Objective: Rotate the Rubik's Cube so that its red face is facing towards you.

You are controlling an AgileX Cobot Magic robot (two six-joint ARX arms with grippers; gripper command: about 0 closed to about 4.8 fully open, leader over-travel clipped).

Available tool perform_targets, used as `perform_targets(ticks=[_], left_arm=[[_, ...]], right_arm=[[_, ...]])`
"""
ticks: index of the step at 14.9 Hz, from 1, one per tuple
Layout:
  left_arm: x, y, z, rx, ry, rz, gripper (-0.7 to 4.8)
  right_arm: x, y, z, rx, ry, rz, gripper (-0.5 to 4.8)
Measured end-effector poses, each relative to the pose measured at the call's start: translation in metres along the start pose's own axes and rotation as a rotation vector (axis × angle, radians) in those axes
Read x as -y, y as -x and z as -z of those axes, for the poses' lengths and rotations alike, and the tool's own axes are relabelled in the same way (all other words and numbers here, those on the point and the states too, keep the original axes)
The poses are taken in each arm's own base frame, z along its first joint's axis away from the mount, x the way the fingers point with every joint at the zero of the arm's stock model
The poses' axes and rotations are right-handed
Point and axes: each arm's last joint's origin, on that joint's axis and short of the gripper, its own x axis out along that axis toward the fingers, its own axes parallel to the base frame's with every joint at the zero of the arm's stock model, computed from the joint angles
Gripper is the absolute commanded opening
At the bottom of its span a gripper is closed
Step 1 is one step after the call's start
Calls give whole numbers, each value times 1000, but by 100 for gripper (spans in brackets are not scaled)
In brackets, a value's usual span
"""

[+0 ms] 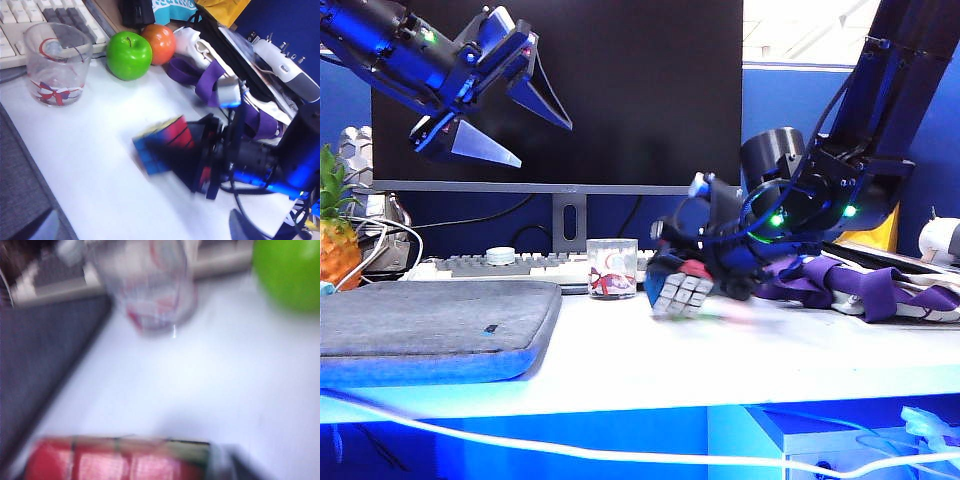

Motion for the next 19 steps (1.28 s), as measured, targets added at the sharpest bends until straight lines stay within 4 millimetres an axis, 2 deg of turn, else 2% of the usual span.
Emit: perform_targets(ticks=[2, 4, 8, 10, 11, 12, 13, 15, 17, 19], left_arm=[[0, 0, 0, -1, 2, 6, 479], [0, 0, 0, -3, 4, 15, 479], [1, 0, 0, -6, 5, 34, 479], [2, 0, 0, -11, 7, 55, 479], [2, 0, 0, -12, 8, 63, 479], [2, 0, 0, -15, 9, 73, 479], [3, 0, 1, -20, 15, 97, 479], [4, 0, -1, -22, 24, 124, 479], [5, 1, -1, -24, 23, 145, 479], [7, 3, -2, -21, 24, 159, 479]], right_arm=[[2, -1, 9, -43, -22, 14, 479], [0, 0, 5, -28, -20, 11, 479], [-7, 1, -19, -11, 28, 21, 479], [-13, -10, -46, -171, 62, 48, 479], [-22, -12, -75, -264, 123, 61, 479], [-29, -11, -94, -286, 136, 64, 479], [-37, -5, -127, -304, 136, 70, 479], [-38, 10, -173, -327, 136, 101, 479], [-30, 10, -168, -422, 114, 124, 479], [-28, 12, -148, -574, 72, 125, 479]])
